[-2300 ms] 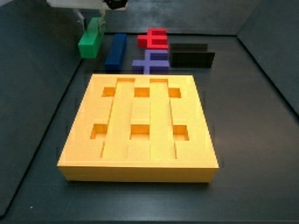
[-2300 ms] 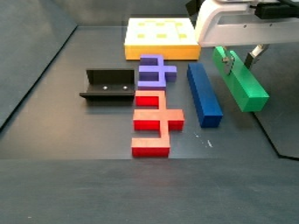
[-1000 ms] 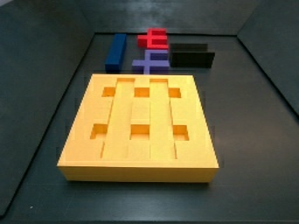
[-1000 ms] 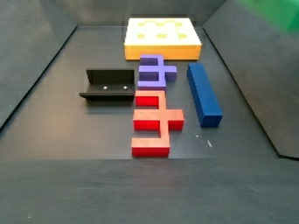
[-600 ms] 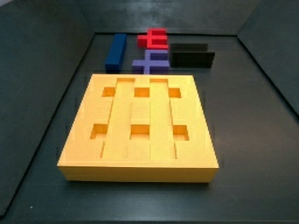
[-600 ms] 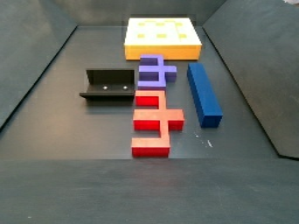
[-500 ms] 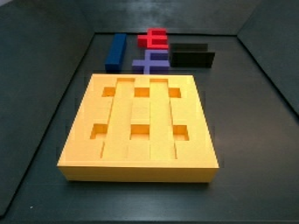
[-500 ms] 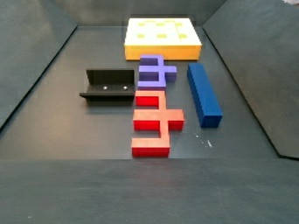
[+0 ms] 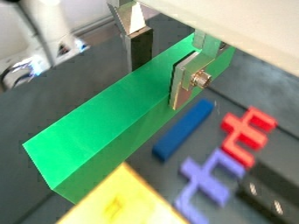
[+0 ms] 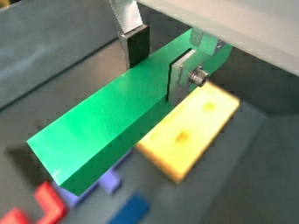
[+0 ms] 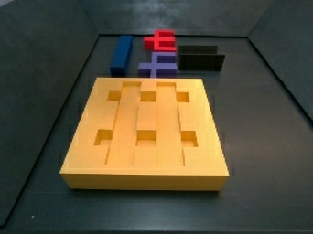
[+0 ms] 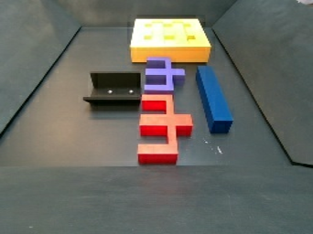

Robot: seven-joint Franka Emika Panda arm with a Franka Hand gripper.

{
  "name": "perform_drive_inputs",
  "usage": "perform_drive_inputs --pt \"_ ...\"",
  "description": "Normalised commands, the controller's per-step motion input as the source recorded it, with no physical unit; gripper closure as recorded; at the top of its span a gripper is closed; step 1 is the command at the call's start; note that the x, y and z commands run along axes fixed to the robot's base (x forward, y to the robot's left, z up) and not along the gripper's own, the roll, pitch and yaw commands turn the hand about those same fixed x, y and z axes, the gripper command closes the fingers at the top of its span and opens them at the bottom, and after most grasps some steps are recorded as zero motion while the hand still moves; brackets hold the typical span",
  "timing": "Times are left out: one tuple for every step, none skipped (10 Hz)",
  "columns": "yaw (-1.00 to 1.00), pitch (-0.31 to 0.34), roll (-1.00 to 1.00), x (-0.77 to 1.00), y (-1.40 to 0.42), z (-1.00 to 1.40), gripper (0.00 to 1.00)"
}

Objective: Pick up the green object. Move up. Move to above the board. Insert the green object.
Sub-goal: Move to above the board, then insert the green object.

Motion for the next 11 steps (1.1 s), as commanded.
perform_drive_inputs --pt "0.00 0.169 0.02 0.91 -1.40 0.20 1.00" --pt "0.01 0.176 0.03 0.98 -1.40 0.21 1.00" --pt "0.01 0.178 0.06 0.53 -0.71 0.12 1.00" --pt "0.01 0.169 0.09 0.30 -0.35 0.07 1.00" --pt "0.00 -0.001 0.00 0.00 -0.02 -0.05 1.00" --pt "0.00 -0.067 0.09 0.00 0.00 -0.65 1.00" --pt "0.00 -0.124 0.06 0.00 0.00 -1.00 1.00" --pt "0.02 -0.091 0.04 -0.03 -0.02 -1.00 1.00" --pt "0.00 -0.070 0.05 -0.05 -0.04 -1.00 1.00" --pt "0.01 -0.060 0.07 0.00 -0.14 -1.00 1.00" --pt "0.00 -0.203 0.02 -0.15 -0.30 -0.88 1.00"
